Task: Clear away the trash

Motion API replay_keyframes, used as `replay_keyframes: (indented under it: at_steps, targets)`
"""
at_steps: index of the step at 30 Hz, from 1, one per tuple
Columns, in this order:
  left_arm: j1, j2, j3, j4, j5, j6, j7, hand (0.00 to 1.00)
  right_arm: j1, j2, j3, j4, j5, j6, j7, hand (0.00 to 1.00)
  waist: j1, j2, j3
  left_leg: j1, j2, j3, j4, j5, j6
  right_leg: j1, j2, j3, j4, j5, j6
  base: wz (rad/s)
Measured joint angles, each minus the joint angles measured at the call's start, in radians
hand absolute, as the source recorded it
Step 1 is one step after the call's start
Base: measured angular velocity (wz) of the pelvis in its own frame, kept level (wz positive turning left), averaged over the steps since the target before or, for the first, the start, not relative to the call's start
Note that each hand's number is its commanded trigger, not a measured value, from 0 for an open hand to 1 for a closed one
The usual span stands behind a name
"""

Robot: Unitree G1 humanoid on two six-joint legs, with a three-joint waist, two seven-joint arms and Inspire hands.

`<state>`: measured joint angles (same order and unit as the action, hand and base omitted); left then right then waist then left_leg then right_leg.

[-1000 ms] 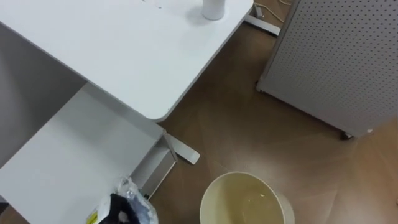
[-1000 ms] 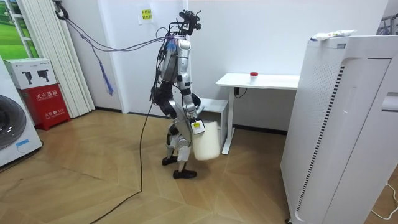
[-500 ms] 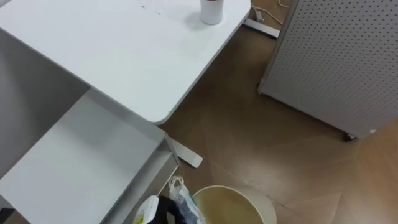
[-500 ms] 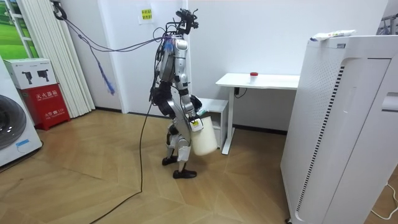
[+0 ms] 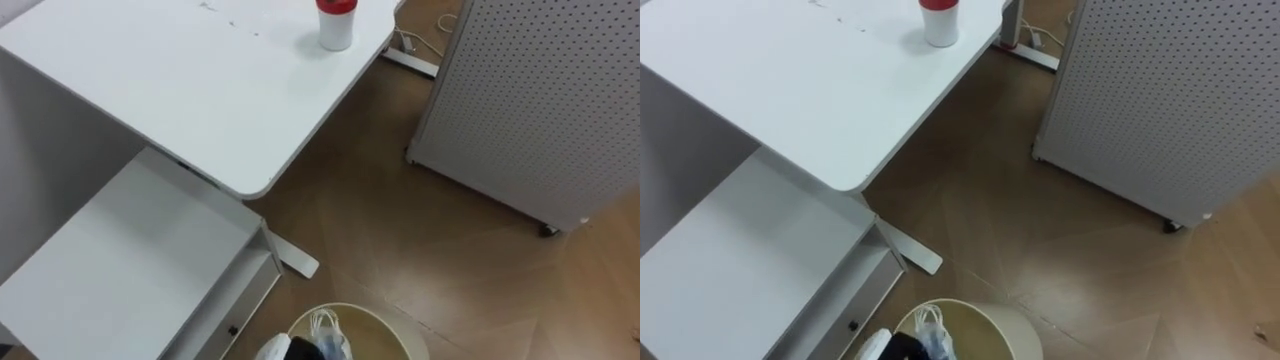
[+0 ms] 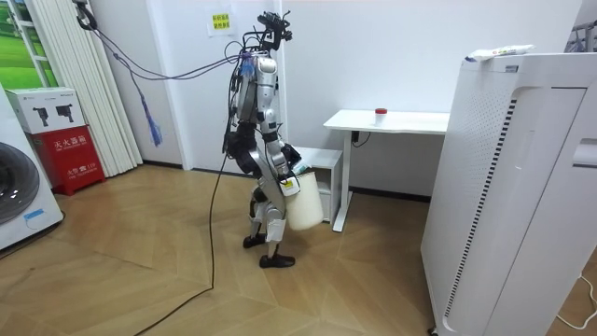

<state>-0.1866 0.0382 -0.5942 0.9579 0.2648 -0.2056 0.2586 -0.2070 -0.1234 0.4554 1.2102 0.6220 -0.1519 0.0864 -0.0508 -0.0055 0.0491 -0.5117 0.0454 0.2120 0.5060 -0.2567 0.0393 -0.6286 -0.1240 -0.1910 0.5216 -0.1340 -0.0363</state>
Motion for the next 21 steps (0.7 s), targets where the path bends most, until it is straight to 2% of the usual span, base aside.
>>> replay_keyframes:
  at_steps: [4, 21]
  targets:
    - [0.004, -0.002, -0.004, 0.0, -0.011, 0.002, -0.056, 0.0, -0.001, 0.002, 0.001, -0.002, -0.003, 0.0, 0.008, 1.0, 0.001, 0.0, 0.0, 0.001, 0.002, 0.003, -0.007, 0.0, 0.0, -0.002, 0.002, 0.0, -0.005, 0.0, -0.001, -0.01]
    - [0.006, -0.008, -0.019, 0.043, -0.016, 0.005, -0.162, 0.0, -0.005, 0.002, -0.003, 0.0, -0.002, -0.001, 0.01, 1.0, 0.004, 0.005, 0.0022, 0.018, -0.002, 0.02, -0.029, 0.0, 0.0, -0.003, 0.003, 0.02, -0.007, 0.0, 0.0, -0.02]
